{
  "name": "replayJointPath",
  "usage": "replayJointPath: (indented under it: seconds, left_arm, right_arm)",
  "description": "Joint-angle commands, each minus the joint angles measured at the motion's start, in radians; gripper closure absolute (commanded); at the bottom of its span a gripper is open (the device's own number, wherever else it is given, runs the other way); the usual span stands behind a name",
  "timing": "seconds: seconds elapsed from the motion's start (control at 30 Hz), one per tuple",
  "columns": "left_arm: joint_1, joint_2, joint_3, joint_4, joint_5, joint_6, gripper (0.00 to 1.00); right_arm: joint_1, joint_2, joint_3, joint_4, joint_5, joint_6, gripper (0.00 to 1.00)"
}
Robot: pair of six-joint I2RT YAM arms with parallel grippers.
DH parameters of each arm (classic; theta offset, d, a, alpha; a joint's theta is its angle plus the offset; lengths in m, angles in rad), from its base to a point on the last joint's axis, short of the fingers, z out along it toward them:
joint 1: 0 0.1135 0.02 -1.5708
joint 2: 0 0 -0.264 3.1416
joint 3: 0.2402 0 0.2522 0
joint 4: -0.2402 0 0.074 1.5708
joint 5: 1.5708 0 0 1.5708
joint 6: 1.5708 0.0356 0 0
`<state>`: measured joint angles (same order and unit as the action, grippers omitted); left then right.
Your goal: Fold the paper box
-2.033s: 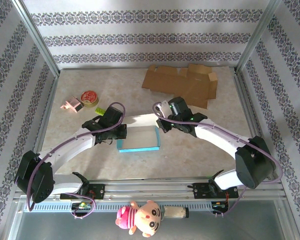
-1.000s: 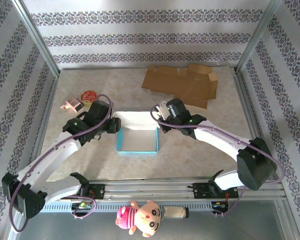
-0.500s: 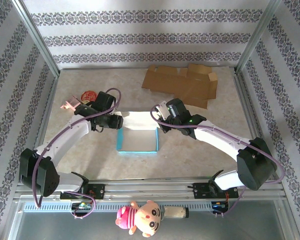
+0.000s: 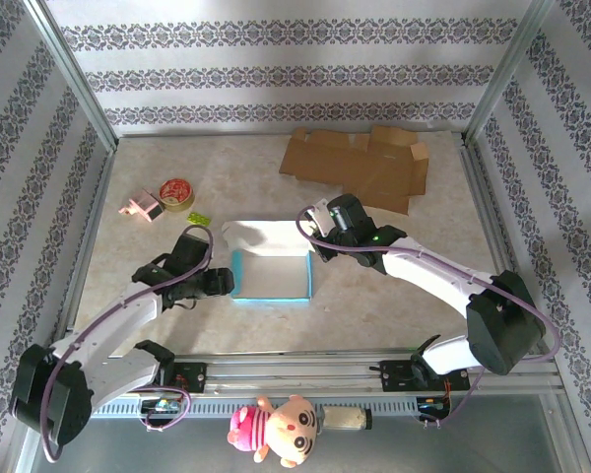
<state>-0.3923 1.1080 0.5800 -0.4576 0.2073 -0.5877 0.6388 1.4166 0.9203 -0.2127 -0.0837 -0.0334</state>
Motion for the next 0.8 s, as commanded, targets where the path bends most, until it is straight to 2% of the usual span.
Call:
replayJointPath:
  seconds: [0.0,0.1,0.17,0.33,0.5,0.67,0.77]
  left_arm:
    - [-0.003,0.106,0.029,0.163,0.055,-0.028,0.35]
    - [-0.003,0.194,0.061,0.185,0.030,-0.009,0.36]
    - [-0.003,0.233,0.081,0.186,-0.004,0.007,0.42]
    - [-0.002,0.324,0.123,0.178,-0.033,0.044,0.65]
    - [-0.004,0.358,0.129,0.152,-0.060,0.074,0.83]
    - [-0.003,0.349,0.124,0.148,-0.065,0.084,0.85]
    - [-0.003,0.336,0.126,0.147,-0.099,0.089,0.93]
  right_arm:
    - [-0.004,0.010,0.018,0.006,-0.007,-0.014,0.87]
    - [-0.004,0.004,0.006,0.007,-0.006,-0.013,0.87]
    - [-0.005,0.004,0.002,0.006,-0.008,-0.014,0.87]
    - [-0.004,0.013,0.002,0.010,-0.015,-0.010,0.87]
    - [-0.002,0.025,0.004,0.011,-0.029,-0.004,0.87]
    - [-0.003,0.030,0.004,0.012,-0.034,-0.006,0.87]
    - [-0.003,0.031,0.003,0.010,-0.033,-0.011,0.87]
